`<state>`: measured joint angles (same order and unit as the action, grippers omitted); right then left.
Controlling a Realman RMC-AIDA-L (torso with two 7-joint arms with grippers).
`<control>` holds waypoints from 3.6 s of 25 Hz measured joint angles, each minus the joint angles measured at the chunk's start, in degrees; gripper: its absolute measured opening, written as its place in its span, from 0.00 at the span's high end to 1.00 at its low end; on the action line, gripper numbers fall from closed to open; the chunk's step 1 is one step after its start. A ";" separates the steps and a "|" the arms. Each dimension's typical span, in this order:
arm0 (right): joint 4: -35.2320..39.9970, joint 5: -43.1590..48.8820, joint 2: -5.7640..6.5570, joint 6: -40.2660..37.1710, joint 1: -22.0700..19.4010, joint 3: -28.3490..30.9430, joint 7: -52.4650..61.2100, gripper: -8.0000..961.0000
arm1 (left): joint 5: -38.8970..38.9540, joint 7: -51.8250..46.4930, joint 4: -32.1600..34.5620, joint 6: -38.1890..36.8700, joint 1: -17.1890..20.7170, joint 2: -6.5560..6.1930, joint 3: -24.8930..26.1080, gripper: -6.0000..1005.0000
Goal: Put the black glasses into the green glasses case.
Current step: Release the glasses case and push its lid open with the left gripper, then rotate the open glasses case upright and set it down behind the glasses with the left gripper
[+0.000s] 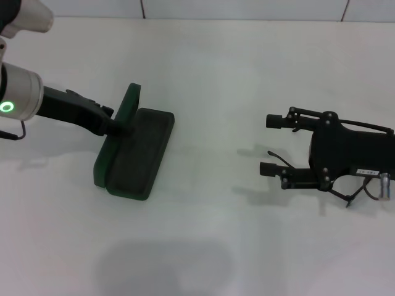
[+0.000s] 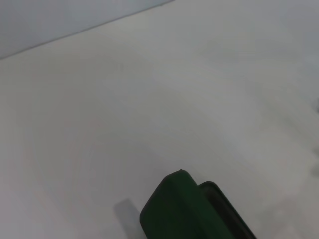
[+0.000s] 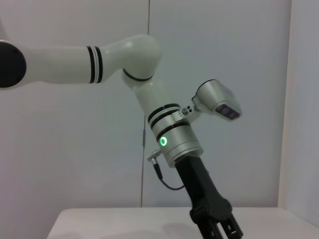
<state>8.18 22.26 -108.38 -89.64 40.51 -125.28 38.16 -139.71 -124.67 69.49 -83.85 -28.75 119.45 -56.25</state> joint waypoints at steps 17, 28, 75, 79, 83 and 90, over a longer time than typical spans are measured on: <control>1.76 8.97 -0.74 -0.55 1.05 0.05 -0.94 0.18 | -4.71 6.12 2.79 2.77 -3.94 -0.19 -2.18 0.70; 1.99 9.56 -1.26 -0.19 0.51 0.20 -3.44 0.18 | 2.88 30.80 -4.75 12.50 -12.89 -0.08 -6.01 0.80; 14.61 30.42 5.73 2.21 -2.22 18.17 7.60 0.18 | 34.32 24.16 -20.71 20.16 -8.64 -2.28 -7.17 0.42; 14.14 34.39 1.84 5.54 -3.04 18.25 7.90 0.18 | 25.08 18.28 -28.33 25.85 -18.33 -2.53 -6.94 0.42; 14.48 36.80 -1.10 9.26 -4.08 18.26 7.41 0.18 | 15.90 16.00 -32.24 35.74 -23.68 0.31 -7.86 0.42; 14.63 37.95 -2.38 10.73 -5.99 20.23 7.29 0.18 | 11.18 14.48 -36.20 31.59 -29.43 -0.08 -11.69 0.42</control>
<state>22.80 60.21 -110.76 -78.91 34.53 -105.04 45.45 -128.54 -110.19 33.29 -52.26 -58.18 119.37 -67.94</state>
